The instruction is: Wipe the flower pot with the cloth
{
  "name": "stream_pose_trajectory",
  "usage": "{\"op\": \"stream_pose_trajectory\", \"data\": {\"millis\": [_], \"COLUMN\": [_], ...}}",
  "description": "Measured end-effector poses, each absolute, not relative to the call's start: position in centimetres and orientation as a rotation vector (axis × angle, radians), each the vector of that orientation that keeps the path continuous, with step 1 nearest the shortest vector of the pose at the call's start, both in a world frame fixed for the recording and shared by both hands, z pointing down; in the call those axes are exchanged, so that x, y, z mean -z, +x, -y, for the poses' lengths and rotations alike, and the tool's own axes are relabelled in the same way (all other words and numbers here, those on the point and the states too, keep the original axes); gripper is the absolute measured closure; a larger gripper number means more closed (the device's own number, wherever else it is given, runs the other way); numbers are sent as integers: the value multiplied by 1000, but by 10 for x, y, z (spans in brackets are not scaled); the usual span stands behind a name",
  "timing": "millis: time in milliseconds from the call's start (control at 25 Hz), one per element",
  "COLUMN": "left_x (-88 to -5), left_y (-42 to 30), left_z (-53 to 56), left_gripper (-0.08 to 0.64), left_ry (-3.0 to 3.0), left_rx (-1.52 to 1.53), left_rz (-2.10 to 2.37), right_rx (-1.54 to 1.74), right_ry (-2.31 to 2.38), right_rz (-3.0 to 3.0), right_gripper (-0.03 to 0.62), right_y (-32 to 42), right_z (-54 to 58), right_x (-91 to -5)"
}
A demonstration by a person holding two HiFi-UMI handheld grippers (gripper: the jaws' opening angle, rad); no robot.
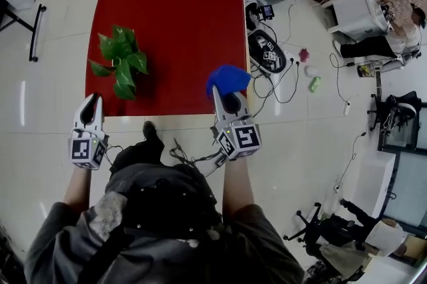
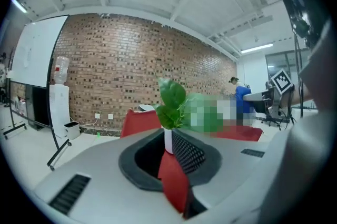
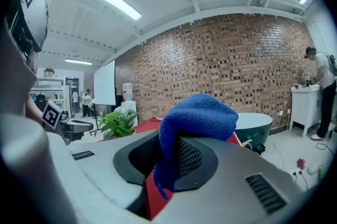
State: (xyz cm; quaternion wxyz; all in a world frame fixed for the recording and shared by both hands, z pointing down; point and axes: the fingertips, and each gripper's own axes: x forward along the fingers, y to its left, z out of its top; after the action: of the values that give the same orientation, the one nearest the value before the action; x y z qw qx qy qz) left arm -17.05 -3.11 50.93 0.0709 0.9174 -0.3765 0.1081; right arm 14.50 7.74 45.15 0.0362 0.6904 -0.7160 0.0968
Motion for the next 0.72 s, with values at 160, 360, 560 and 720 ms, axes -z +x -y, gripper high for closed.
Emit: {"op": "stream_pose_trajectory", "data": {"millis": [160,360,560,720], "left_x": [-494,-456,-398,-363], "left_y": [-168,-164,-158,-160], "left_z": [-17,-97,-179,-243], "left_gripper": [535,535,536,536], "left_ry": [2785,2834,2866,2904], "left_rx": [-306,-211,-63,36], "left_rz": [1133,1130,1143,1116], "right_rx": [-291,-217,-148,-98], "right_ry": [2186,2218,2226,2234], "right_rz": [2251,2293,2350,2385], "right_gripper": [514,515,515,515], "right_y": [138,130,110,88], "right_z": [-122,-200,-287,-354], "right_x": [-434,-399,-366,-345]}}
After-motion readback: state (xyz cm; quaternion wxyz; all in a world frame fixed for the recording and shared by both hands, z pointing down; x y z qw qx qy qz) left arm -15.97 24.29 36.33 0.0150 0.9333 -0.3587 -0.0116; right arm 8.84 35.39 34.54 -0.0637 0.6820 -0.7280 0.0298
